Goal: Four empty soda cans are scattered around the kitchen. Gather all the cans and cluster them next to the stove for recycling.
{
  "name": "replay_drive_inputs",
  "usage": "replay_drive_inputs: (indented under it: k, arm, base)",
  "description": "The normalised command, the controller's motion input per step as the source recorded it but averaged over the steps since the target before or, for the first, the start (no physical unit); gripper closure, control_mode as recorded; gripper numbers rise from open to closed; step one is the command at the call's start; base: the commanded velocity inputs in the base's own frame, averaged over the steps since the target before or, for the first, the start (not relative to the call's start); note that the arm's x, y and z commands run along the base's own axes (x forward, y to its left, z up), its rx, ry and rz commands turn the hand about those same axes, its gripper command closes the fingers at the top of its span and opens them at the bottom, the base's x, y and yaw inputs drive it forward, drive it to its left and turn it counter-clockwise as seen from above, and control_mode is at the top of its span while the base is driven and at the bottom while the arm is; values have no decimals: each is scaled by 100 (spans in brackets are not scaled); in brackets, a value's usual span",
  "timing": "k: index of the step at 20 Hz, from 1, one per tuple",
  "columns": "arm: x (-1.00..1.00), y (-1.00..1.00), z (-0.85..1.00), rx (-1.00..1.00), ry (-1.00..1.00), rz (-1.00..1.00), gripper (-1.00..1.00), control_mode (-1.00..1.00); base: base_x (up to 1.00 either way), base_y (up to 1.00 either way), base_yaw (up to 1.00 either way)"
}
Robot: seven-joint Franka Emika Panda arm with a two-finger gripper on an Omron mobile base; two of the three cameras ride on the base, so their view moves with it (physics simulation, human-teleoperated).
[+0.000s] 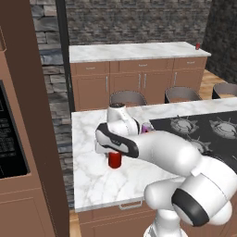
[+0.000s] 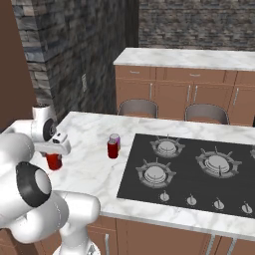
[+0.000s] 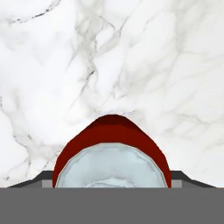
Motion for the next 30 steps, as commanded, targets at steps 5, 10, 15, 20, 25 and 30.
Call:
replay_drive_inputs:
  k: [5,10,15,20,25,30]
  arm:
    - [4,-58,19,0,0,2,100,-100]
    - [10,-63,18,0,0,0,100,-100]
    - [18,-64,7,0,0,0,100,-100]
    - [29,-60,0,0,0,0,100,-100]
    - [29,-59,0,0,0,0,100,-100]
    - [28,-52,0,0,0,2,100,-100]
  base:
    - [0,0,0]
    - [0,0,0]
    - [0,0,0]
    - [0,0,0]
    - [0,0,0]
    - [0,0,0]
